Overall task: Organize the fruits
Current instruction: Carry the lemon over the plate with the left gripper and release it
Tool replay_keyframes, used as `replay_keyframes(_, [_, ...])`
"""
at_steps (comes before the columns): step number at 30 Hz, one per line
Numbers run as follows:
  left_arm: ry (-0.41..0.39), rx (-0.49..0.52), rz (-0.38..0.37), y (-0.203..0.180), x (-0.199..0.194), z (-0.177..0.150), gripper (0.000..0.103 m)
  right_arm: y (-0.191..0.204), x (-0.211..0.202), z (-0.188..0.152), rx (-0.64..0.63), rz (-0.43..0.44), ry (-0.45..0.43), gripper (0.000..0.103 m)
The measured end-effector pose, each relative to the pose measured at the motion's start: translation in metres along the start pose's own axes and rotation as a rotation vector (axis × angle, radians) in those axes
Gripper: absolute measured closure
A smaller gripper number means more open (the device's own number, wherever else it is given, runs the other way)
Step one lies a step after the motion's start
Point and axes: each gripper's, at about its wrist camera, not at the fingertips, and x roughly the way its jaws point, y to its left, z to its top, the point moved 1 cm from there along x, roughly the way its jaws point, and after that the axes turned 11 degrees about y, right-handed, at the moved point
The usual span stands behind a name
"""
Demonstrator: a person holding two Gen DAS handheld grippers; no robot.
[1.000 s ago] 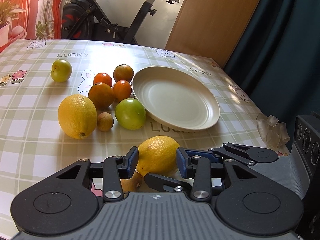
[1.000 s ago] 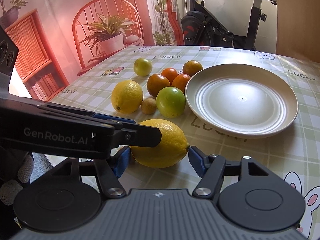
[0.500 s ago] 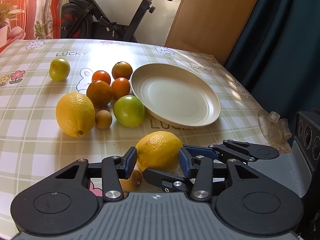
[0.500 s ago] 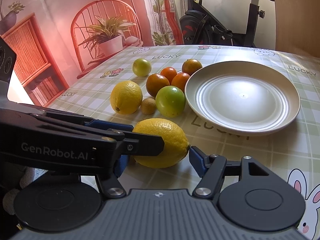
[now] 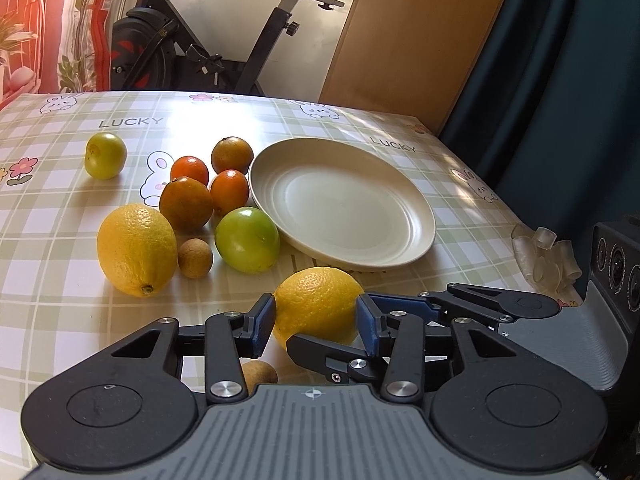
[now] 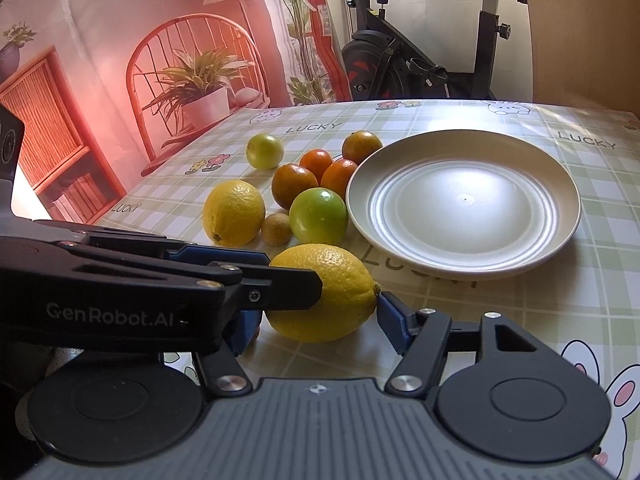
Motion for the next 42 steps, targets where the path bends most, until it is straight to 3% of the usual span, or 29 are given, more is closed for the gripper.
replay_keyframes(13, [0.011, -0.002, -0.019, -0.002, 0.004, -0.002, 0.051, -0.004, 0.005, -0.001, 0.009, 0.003, 0.013, 0.036])
replay_keyframes(18, [-0.029, 0.025, -0.017, -0.007, -0.004, 0.003, 0.051, -0.003, 0.001, -0.002, 0.009, -0.005, -0.007, 0.036])
replay_keyframes(30, [-0.060, 0.061, -0.007, -0.014, 0.008, 0.062, 0.051, -0.022, -0.011, 0.033, 0.014, -0.029, -0.099, 0.036])
replay_keyframes(42, [-0.005, 0.025, 0.019, 0.010, 0.046, 0.101, 0.050, -0.046, 0.032, 0.070, 0.018, -0.042, -0.087, 0.036])
